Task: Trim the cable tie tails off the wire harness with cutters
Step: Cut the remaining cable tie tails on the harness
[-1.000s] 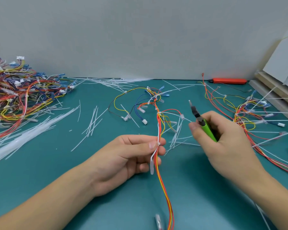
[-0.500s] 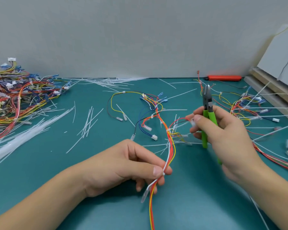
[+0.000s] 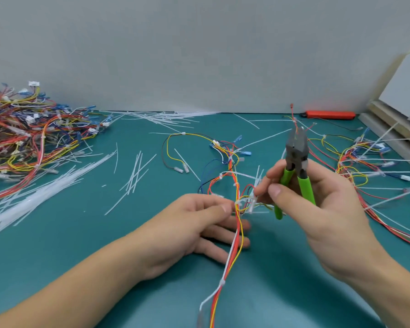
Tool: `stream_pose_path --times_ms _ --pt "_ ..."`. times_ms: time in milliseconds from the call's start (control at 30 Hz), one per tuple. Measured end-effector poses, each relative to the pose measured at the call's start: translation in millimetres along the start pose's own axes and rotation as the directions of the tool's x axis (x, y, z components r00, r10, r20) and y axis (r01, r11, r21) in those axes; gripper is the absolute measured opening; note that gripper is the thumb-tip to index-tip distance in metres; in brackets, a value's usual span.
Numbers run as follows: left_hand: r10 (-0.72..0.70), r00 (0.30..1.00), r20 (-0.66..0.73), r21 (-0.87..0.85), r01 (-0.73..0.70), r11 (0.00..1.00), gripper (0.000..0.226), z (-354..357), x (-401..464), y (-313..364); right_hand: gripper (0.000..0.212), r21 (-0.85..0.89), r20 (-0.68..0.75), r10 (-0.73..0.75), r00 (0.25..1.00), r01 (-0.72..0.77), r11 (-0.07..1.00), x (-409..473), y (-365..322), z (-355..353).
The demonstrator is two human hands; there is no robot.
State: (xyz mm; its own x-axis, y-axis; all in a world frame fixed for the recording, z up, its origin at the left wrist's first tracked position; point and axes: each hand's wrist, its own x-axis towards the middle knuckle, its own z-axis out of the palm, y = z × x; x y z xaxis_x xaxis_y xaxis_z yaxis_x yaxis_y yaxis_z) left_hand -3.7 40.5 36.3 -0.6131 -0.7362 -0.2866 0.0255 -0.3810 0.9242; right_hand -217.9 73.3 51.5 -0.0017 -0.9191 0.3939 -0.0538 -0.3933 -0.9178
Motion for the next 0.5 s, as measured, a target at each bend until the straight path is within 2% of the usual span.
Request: stream_pose_path --times_ms 167,267,367,433,500 --pt "0.004 1.0 0.016 -0.168 -0.002 0.986 0.024 -6 3 2 0.022 0.089 0.049 0.088 0.995 -0.092 0.992 -2 4 6" --pt "0.004 0.999 -0.046 -0.249 -0.016 0.968 0.041 -7 4 2 0.017 0.059 0.034 0.119 0.992 -0.121 0.991 0 5 3" --pt "0.02 0.996 -0.091 -0.254 -0.043 0.966 0.041 -4 3 2 0.014 -0.193 0.022 0.098 0.995 -0.092 0.977 2 7 -5" --pt "0.051 0.993 -0.108 -0.211 -0.073 0.975 0.038 -3 3 0 0.016 -0.397 0.073 0.085 0.994 -0.049 0.917 2 9 -8" --pt "0.072 0.991 -0.112 -0.172 -0.091 0.981 0.039 -2 2 -2 0.021 -0.482 0.129 0.081 0.988 -0.009 0.876 0 10 -8"
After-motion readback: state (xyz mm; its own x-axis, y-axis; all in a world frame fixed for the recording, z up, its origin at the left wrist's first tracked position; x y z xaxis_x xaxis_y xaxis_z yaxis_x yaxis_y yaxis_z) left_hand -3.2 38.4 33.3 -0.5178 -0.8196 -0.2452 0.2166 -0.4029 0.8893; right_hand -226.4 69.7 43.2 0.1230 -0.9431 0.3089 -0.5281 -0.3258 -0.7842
